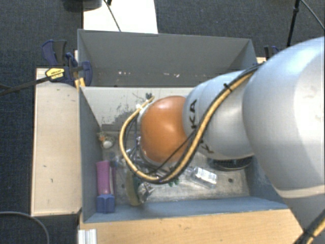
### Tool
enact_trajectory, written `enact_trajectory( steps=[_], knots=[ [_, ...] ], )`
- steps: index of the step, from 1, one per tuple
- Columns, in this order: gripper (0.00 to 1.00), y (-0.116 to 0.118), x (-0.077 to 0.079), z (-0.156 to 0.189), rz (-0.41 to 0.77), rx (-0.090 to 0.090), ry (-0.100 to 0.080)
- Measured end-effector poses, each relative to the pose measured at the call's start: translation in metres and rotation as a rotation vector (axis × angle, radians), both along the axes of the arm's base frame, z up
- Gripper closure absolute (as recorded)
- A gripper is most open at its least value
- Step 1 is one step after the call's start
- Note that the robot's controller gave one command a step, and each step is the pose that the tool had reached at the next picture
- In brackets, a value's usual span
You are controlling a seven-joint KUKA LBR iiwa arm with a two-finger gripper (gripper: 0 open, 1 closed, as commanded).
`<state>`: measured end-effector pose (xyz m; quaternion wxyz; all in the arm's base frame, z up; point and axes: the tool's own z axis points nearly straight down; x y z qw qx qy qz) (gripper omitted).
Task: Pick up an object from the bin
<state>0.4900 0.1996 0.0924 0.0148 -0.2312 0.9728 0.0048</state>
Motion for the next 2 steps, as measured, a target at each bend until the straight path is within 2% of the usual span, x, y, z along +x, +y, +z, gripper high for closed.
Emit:
enact_trajectory(
  steps=[1,2],
  knots=[
    [1.00,-0.001,0.000,0.000,-0.008,-0.001,0.002],
    [1.00,-0.007,0.008,0.146,-0.005,-0.012,0.016]
  ],
)
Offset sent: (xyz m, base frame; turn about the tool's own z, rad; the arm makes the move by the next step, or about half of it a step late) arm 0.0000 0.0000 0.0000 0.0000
